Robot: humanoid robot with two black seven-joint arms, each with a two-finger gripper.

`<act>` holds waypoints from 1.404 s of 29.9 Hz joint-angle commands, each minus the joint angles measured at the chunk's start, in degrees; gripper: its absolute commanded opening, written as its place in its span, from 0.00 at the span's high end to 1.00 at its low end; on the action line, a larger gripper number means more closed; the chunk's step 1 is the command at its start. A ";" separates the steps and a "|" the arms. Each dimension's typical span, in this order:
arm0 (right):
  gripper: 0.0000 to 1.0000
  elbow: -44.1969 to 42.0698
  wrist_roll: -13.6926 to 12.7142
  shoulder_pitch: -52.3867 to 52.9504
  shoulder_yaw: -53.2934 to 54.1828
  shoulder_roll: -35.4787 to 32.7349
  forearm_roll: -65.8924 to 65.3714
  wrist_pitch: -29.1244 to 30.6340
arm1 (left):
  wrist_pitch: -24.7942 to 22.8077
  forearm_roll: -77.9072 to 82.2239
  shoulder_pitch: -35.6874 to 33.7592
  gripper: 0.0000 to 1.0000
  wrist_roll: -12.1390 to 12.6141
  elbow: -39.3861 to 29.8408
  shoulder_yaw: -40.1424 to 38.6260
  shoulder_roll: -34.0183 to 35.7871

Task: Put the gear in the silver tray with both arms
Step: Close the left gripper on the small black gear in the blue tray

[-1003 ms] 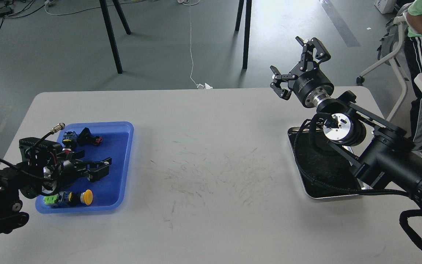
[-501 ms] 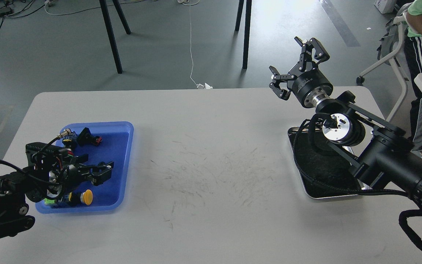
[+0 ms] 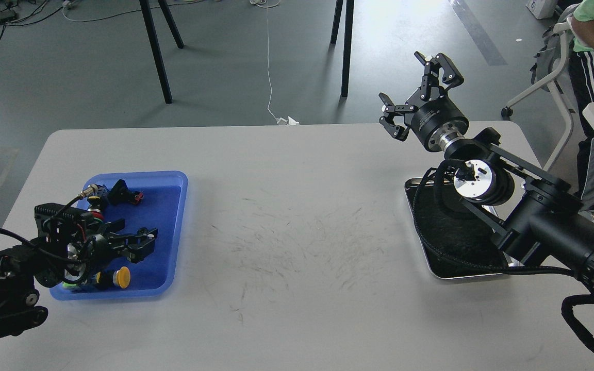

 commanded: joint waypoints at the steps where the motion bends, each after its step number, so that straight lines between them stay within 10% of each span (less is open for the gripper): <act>1: 0.01 0.00 0.01 -0.06 0.00 -0.03 -0.01 0.00 | 0.09 0.04 0.08 0.37 -0.02 0.00 0.01 -0.12; 14: 0.01 0.00 0.01 -0.06 0.00 -0.12 -0.36 0.00 | 0.09 0.04 0.70 0.50 0.33 0.08 0.10 -1.44; 24: 0.01 0.00 0.01 -0.24 0.00 0.05 -0.36 0.00 | 0.01 0.12 0.70 0.79 0.25 -0.62 0.10 -0.74; 42: 0.01 0.00 0.01 -0.24 0.00 0.05 -0.36 0.00 | 0.01 -3.12 0.25 0.87 -0.28 -7.11 -5.34 5.06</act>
